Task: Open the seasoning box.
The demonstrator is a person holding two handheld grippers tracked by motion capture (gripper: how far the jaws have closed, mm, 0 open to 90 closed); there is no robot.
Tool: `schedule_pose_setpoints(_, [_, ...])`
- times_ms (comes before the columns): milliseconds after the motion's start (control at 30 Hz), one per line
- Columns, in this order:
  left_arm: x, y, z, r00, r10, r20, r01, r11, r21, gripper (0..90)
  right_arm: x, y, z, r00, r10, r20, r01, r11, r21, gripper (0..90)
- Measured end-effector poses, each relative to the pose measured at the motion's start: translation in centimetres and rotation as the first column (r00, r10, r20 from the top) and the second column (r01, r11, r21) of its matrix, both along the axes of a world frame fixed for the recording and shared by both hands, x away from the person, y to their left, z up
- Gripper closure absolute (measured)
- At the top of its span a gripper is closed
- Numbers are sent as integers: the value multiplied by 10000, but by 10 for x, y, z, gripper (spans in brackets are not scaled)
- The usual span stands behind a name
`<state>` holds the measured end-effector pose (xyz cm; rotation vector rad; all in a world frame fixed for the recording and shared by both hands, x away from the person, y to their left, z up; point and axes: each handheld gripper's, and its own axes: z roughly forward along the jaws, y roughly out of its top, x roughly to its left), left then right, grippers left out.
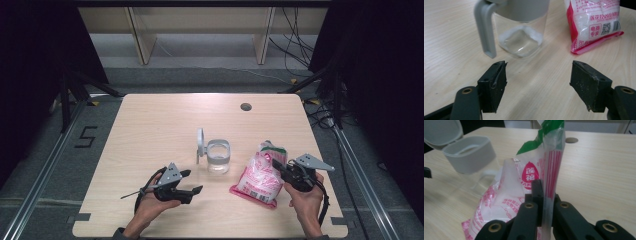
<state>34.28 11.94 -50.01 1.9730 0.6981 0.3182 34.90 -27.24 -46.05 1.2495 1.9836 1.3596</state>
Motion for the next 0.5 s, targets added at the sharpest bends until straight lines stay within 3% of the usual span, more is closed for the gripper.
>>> schedule_pose_setpoints(100, [-2,-7,-1,9999,-100,49,100,9999,12,291,-5,5,8,9999,105,-3,-105,9999,134,900])
schedule_pose_setpoints(200, [-5,-20,-5,9997,-217,134,216,9998,47,301,-8,9,17,9976,538,428,-548,9983,222,900])
schedule_pose_setpoints(267, [-5,-24,-6,9994,-286,191,284,9995,104,310,-11,13,19,9981,533,302,-546,9976,437,900])
schedule_pose_setpoints(367, [-8,-40,-7,9984,-512,244,509,9986,121,310,-14,23,31,9952,793,576,-815,9960,357,900])
schedule_pose_setpoints(400, [-9,-44,-6,9978,-547,387,538,9983,226,310,-13,26,35,9899,1091,902,-1095,9940,0,900])
schedule_pose_setpoints(500, [-7,-58,-7,9952,-772,604,757,9968,268,314,-15,38,46,9880,1164,1016,-1140,9930,-295,900])
